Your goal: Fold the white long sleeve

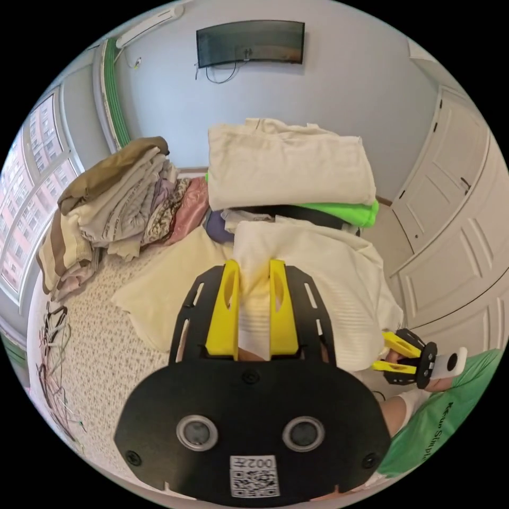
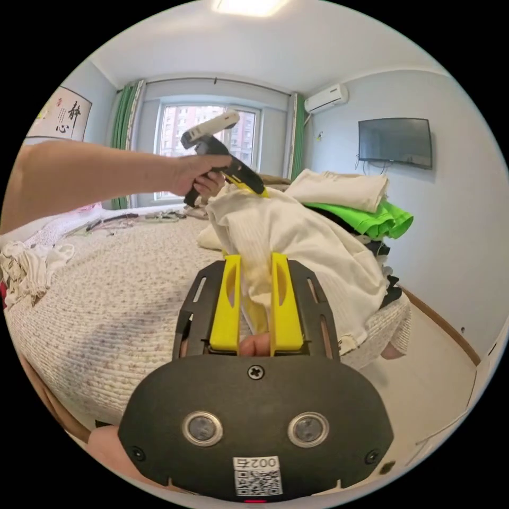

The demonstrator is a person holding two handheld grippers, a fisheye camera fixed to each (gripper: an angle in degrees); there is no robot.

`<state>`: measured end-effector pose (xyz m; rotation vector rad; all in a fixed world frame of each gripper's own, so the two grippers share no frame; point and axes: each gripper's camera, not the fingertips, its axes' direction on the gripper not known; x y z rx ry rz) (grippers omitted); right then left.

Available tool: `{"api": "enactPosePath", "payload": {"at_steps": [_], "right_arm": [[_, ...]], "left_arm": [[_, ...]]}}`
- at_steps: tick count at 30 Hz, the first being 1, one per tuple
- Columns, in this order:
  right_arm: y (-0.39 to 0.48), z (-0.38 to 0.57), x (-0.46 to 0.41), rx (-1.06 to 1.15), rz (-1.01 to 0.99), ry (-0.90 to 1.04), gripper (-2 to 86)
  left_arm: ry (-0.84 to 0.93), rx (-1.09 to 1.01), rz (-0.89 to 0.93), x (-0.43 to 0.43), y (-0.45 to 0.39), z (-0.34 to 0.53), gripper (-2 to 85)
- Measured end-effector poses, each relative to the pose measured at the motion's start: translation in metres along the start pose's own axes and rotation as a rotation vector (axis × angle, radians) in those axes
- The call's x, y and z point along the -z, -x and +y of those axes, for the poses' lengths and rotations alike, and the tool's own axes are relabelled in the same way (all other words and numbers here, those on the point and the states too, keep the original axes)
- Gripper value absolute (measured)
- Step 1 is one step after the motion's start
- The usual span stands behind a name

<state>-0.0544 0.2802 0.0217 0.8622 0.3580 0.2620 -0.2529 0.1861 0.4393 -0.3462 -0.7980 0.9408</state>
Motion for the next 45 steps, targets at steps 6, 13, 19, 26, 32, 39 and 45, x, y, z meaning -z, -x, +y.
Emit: {"api": "enactPosePath", "payload": {"at_steps": [6,13,19,26,32,39,45], "right_arm": [[-0.031,-0.023,-0.030,-0.128,-0.061,-0.005,6.9],[-0.027,-0.005,-0.078,-0.045,-0.103,0.167,10.1],[-0.022,-0.007,-0.034,0.043,-0.040,0.117,11.8],[-0.076,0.004,-0.022,-0.171,0.059,0.102,10.8],[-0.128,0.068,-0.041,-0.398,-0.019,0.084,12.1],[-0.103,0.043,0.007,-0.332,0.119,-0.016,8.7],[-0.060,0.020,-0.006,-0.152,0.079,0.033,8.4]], "left_arm": [[0.003,-0.042,-0.049,0.003,-0.014,-0.025,8.9],[-0.001,0.105,-0.249,0.000,-0.002,-0.008,10.2],[-0.217,0.291,-0.116,0.044,0.005,0.038,-0.6],[-0.066,-0.022,-0.361,-0.011,-0.078,0.075,-0.7],[-0.120,0.021,-0.323,-0.050,-0.071,0.080,-1.0],[-0.125,0.113,-0.242,-0.042,-0.038,0.090,-1.0],[-0.250,0.305,-0.045,-0.003,0.008,0.122,-1.0]]}}
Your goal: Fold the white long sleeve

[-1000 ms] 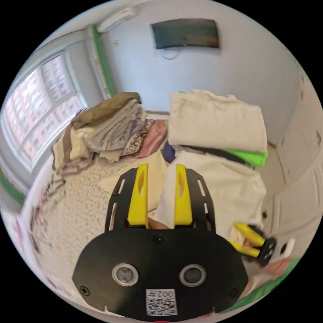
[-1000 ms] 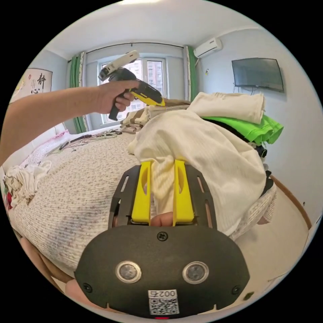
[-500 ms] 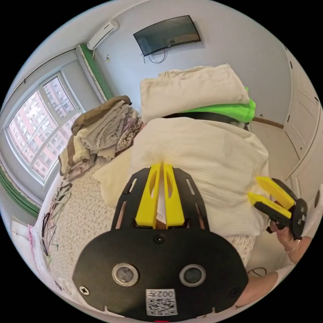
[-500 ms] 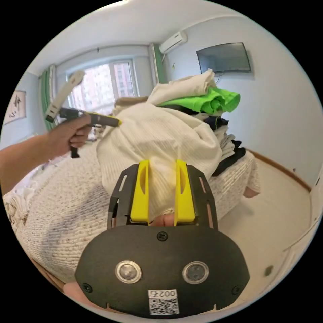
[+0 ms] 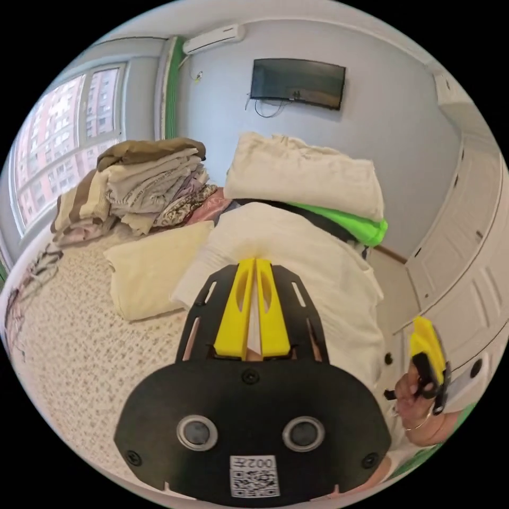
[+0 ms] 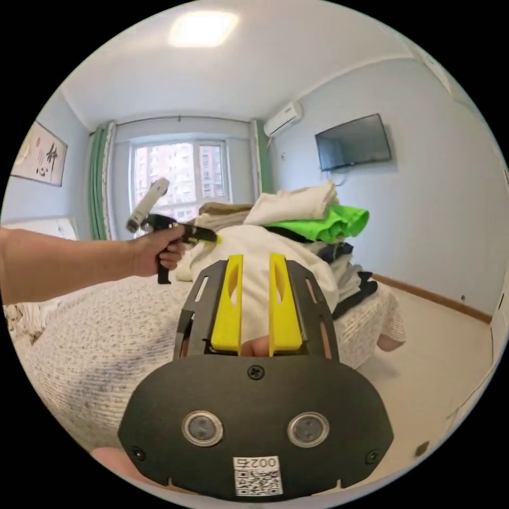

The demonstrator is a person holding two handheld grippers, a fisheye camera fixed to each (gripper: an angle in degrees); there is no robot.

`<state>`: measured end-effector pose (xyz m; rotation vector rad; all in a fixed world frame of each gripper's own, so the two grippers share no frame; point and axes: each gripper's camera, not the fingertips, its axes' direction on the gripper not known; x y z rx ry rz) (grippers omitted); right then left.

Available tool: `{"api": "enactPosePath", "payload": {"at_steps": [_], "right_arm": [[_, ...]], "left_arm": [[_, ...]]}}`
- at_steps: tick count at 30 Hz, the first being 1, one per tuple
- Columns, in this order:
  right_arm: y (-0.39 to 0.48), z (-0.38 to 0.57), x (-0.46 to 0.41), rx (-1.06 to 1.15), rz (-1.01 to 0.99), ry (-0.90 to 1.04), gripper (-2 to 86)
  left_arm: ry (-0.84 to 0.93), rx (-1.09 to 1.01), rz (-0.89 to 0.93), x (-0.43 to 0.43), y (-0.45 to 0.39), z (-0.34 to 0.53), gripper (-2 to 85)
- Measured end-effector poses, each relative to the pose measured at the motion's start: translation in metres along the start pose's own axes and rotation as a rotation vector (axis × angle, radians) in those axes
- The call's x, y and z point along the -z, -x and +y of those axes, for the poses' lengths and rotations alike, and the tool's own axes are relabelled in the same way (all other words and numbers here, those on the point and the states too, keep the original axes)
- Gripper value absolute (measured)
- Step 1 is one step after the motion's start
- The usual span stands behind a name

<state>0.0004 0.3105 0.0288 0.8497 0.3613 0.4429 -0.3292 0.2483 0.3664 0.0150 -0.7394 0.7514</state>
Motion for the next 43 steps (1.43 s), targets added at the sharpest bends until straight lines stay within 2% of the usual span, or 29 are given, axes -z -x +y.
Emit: {"api": "enactPosePath", "payload": {"at_steps": [2,5,9,12,16,20,24,27,29,32,34,39,43], "right_arm": [[-0.012,0.009,-0.038,-0.089,-0.013,0.191,8.6],[-0.026,0.013,-0.024,-0.161,-0.104,0.133,8.6],[0.000,0.008,0.033,-0.102,-0.037,-0.059,6.4],[0.029,0.008,0.064,-0.051,-0.044,-0.081,7.0],[0.074,0.025,0.100,0.027,-0.152,-0.069,7.3],[0.148,0.061,0.134,0.121,-0.315,0.016,7.5],[0.238,0.099,0.165,0.237,-0.524,0.118,8.2],[0.299,0.122,0.187,0.330,-0.547,0.143,8.5],[0.327,0.131,0.201,0.372,-0.501,0.108,8.4],[0.363,0.139,0.217,0.412,-0.548,0.123,8.4],[0.381,0.145,0.224,0.438,-0.568,0.145,8.6],[0.419,0.173,0.241,0.534,-0.531,0.108,6.9],[0.436,0.178,0.241,0.592,-0.522,0.109,5.9]], "left_arm": [[-0.135,0.151,0.061,0.030,0.024,0.004,-1.0],[-0.196,0.221,0.004,0.065,0.044,0.009,-1.0],[-0.151,0.058,-0.162,0.099,0.030,0.030,-1.0],[-0.143,-0.036,-0.182,0.140,0.016,0.085,-1.0],[-0.161,-0.101,-0.271,0.218,0.006,0.204,-1.0],[-0.130,0.047,-0.543,0.312,0.010,0.334,-1.0],[-0.049,0.225,-0.705,0.393,0.022,0.416,-1.0],[-0.036,0.277,-0.830,0.460,0.020,0.459,-1.0],[-0.121,0.363,-0.954,0.510,0.016,0.491,-1.0],[-0.198,0.515,-0.940,0.556,0.021,0.532,-1.0],[-0.196,0.551,-0.928,0.573,0.022,0.551,-1.0],[-0.174,0.583,-1.031,0.605,0.022,0.586,-1.0],[-0.200,0.638,-0.990,0.624,0.034,0.604,-1.0]]}}
